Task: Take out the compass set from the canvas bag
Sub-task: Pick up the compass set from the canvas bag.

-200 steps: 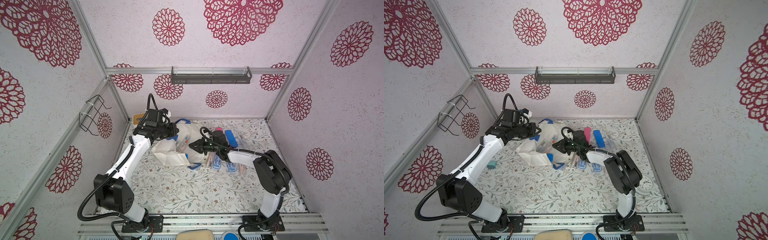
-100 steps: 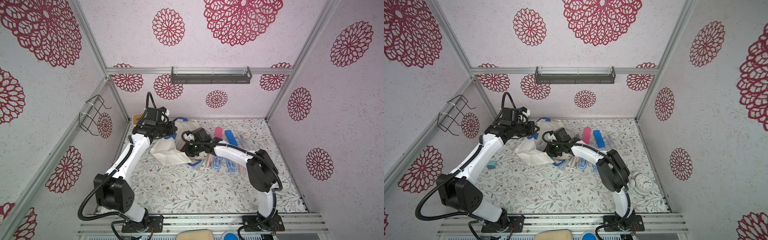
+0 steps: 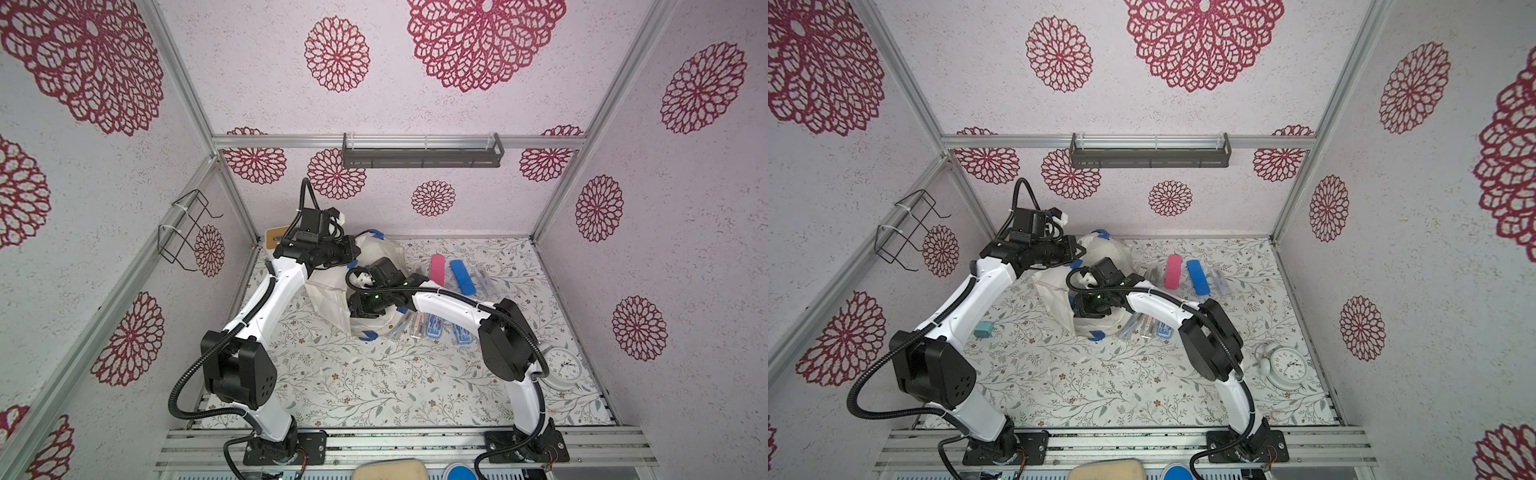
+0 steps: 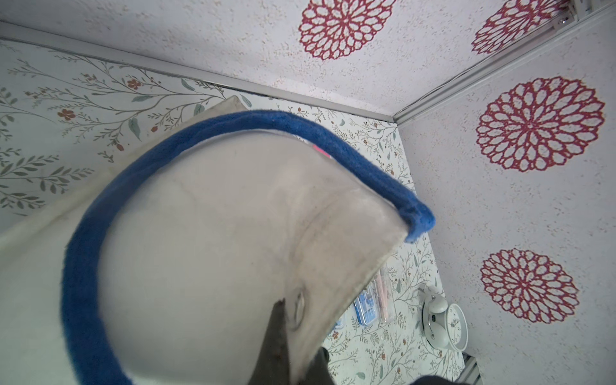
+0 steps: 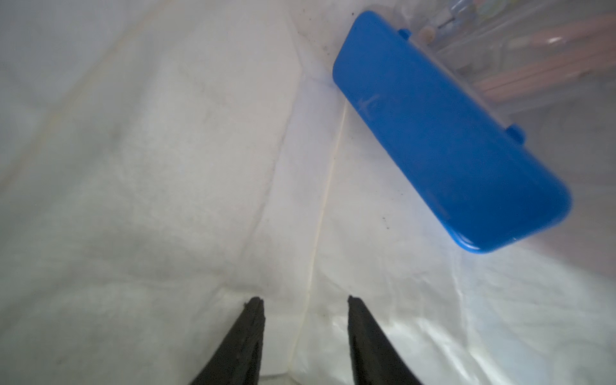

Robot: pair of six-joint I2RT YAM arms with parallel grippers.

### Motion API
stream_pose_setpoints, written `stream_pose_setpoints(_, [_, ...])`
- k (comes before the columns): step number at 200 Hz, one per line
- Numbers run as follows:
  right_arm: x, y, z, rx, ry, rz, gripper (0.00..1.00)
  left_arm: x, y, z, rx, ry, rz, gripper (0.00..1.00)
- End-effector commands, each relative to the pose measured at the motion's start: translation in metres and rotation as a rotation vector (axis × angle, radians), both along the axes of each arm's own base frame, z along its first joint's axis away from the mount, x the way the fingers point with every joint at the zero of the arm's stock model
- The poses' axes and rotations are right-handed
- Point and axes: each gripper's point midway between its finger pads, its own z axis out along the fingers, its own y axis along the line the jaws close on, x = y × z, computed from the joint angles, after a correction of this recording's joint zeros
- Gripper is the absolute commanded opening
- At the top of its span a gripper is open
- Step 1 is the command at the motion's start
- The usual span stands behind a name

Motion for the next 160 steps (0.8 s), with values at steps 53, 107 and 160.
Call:
stream_pose_setpoints(53, [0.049, -0.055, -0.025, -0.051, 0.063, -0.248, 0.68, -0.014, -0.011, 0.02, -0.051, -0.071, -0.034, 0.0])
stream_pose_setpoints(107, [0.08, -0.04, -0.038, 0.067, 0.141, -0.286, 0.71, -0.014, -0.012, 0.02, -0.059, -0.061, -0.038, 0.0])
stream_pose_setpoints(160, [0.08, -0.029, -0.065, 0.107, 0.226, -0.278, 0.72, -0.012, -0.014, 0.019, -0.07, -0.05, -0.033, 0.0])
